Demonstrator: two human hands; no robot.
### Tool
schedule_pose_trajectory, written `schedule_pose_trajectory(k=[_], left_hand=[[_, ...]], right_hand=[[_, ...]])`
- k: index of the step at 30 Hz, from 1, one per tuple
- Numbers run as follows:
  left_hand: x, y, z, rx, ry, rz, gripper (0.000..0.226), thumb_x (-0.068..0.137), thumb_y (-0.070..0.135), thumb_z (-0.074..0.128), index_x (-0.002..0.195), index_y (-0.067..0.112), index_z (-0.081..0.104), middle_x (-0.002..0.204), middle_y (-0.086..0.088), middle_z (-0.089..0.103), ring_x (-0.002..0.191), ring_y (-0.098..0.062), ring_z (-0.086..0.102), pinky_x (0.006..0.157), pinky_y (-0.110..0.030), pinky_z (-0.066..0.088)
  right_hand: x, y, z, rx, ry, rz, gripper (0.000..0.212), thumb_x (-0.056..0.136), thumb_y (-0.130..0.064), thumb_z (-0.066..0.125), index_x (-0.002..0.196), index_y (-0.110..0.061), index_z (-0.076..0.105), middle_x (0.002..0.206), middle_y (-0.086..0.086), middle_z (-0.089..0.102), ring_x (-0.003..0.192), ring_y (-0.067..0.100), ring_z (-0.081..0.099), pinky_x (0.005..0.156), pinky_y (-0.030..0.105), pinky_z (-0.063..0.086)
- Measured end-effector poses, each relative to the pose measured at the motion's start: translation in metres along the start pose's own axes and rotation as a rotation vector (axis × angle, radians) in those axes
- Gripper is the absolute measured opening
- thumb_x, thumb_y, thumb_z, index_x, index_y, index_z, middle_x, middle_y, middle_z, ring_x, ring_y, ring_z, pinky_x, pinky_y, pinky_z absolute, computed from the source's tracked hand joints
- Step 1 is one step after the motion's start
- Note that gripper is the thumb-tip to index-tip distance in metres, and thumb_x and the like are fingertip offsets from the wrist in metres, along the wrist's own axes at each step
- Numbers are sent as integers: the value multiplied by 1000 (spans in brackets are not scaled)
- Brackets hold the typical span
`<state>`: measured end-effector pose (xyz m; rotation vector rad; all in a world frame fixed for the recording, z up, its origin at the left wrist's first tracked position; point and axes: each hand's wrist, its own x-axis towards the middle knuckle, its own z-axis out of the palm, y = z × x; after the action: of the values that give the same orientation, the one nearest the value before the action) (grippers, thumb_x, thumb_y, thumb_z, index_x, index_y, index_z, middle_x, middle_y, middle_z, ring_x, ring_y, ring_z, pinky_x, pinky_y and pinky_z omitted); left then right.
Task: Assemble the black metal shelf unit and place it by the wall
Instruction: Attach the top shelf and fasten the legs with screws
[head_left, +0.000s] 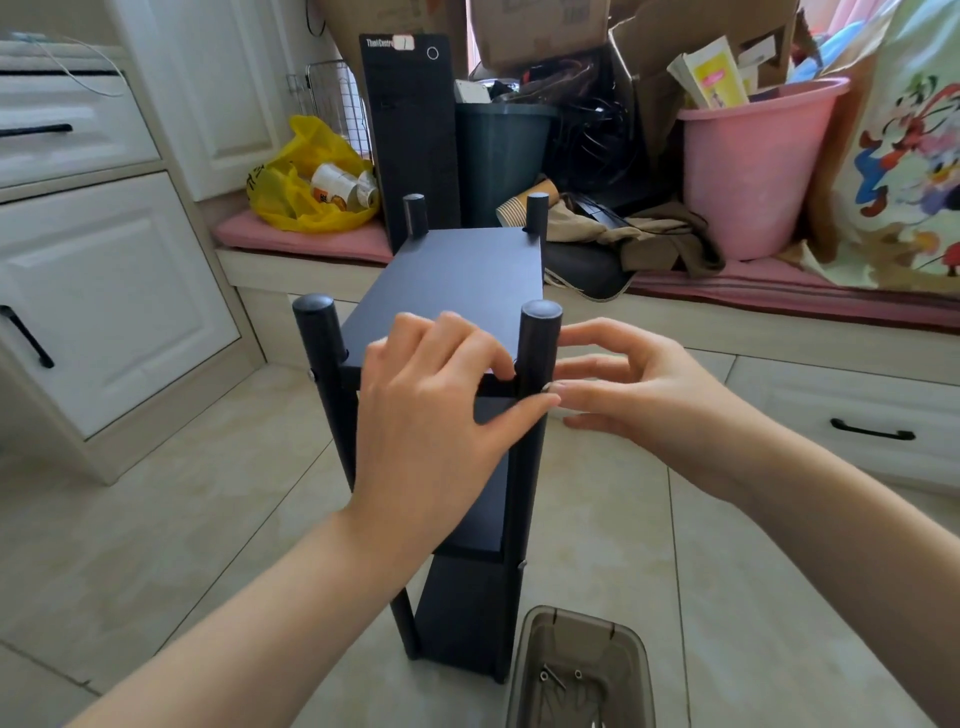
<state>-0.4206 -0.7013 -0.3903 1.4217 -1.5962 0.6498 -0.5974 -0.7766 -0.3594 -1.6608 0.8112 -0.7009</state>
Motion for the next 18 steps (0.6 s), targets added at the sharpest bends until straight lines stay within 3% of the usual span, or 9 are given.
schedule_pose_trajectory(k=[2,5,7,10,14,16,18], left_hand=[[3,0,3,-16,-62,-41,49,81,62,65,100,17,69,103,1,64,105,-19,51,94,-38,42],[7,0,6,-60,-137,-54,53,83,62,61,109,17,69,109,0,67,115,-20,54,109,-54,40],[9,1,6,-105,-180,-83,50,84,63,59,107,20,69,107,3,69,113,-17,57,116,-51,33],[9,0,7,-134,-206,-111,47,83,64,58,104,22,68,103,8,69,106,-14,60,117,-44,31],[9,-1,7,-142,-198,-106,45,83,61,59,104,21,68,102,7,69,104,-13,59,116,-39,28],[8,-1,7,-144,-196,-99,44,84,59,61,104,21,68,102,7,70,104,-13,60,116,-41,29],[8,-1,7,-138,-198,-90,43,85,57,61,105,20,69,103,6,70,105,-14,61,117,-44,30]], right_hand=[[2,-1,-2,43,-36,33,35,85,-16,74,116,-30,65,102,2,76,99,17,72,94,40,55],[5,-2,-4,50,-50,44,37,82,-16,76,116,-28,66,100,5,77,99,18,72,95,42,55],[7,-3,-6,58,-63,47,39,81,-15,77,116,-27,66,100,7,77,100,19,72,96,42,54],[8,-4,-11,87,-107,71,43,77,-15,78,117,-25,67,102,10,76,102,22,72,96,43,54],[14,-2,-13,185,-71,117,36,90,-17,67,125,-20,60,100,15,75,97,28,73,92,46,55],[18,-1,-9,246,-12,169,34,97,-26,59,128,-13,57,100,16,75,95,27,73,92,45,56],[20,-1,-3,200,-59,196,40,100,-39,52,127,-11,61,106,13,75,102,24,72,93,41,55]])
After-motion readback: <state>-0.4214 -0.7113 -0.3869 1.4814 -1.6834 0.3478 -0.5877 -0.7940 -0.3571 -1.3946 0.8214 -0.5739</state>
